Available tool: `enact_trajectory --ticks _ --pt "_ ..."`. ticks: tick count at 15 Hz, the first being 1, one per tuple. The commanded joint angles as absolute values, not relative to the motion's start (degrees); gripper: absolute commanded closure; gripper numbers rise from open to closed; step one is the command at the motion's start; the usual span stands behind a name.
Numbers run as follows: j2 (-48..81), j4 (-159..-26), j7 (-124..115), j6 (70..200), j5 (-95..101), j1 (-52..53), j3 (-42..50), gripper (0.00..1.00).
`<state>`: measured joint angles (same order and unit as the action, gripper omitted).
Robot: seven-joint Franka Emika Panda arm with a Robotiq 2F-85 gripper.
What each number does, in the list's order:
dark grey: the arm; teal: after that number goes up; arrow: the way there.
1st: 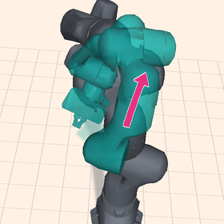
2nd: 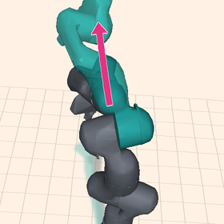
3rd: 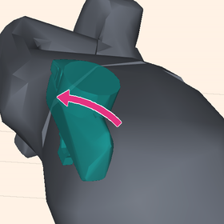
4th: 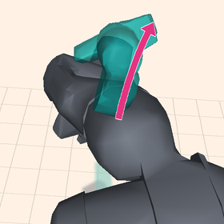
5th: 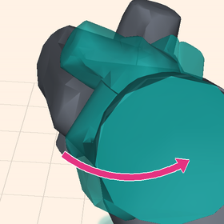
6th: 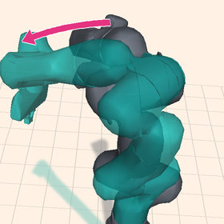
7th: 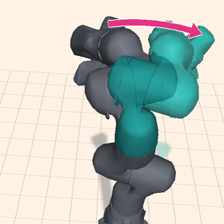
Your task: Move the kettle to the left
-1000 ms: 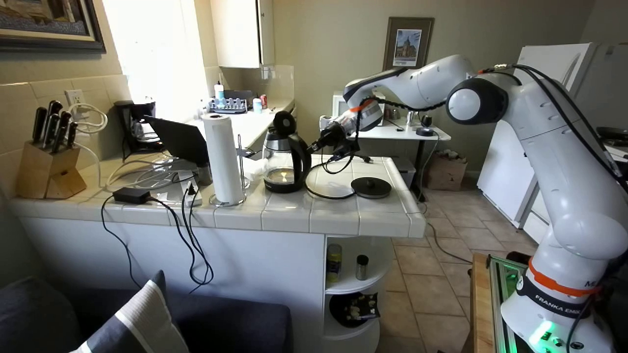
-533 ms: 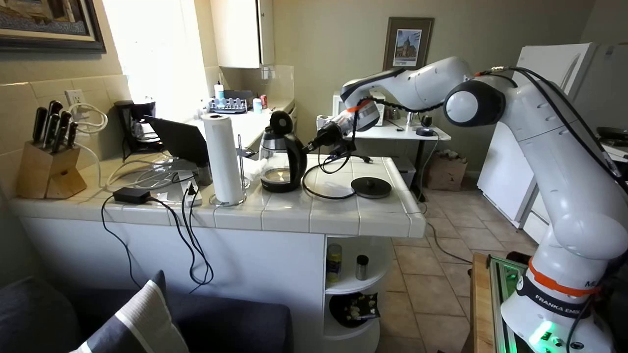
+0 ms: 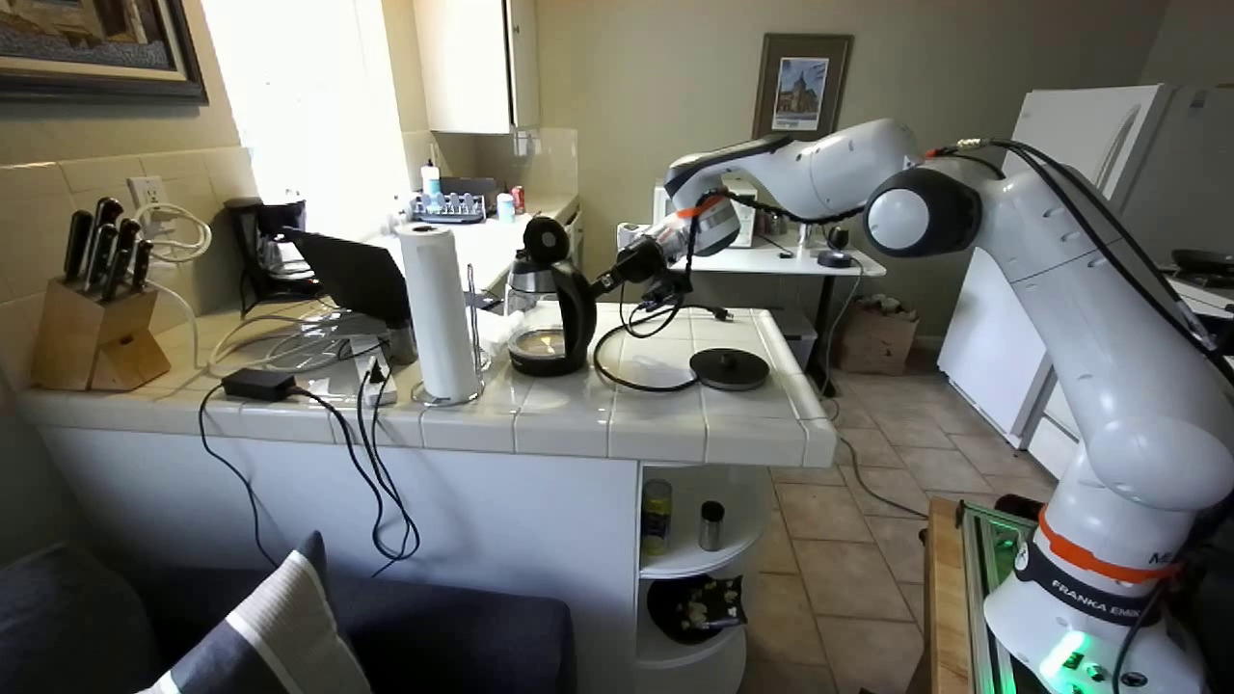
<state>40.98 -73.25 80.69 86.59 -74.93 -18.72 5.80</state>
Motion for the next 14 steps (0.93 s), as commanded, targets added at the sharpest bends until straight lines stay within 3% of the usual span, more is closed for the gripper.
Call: enact_trajectory --ticks 1,14 --pt "42.5 -70.9 78.5 88.0 -75.2 -18.8 5.2 0.01" --pt "30.3 -81.9 57.3 92.4 -66.8 -17.0 9.7 0.0"
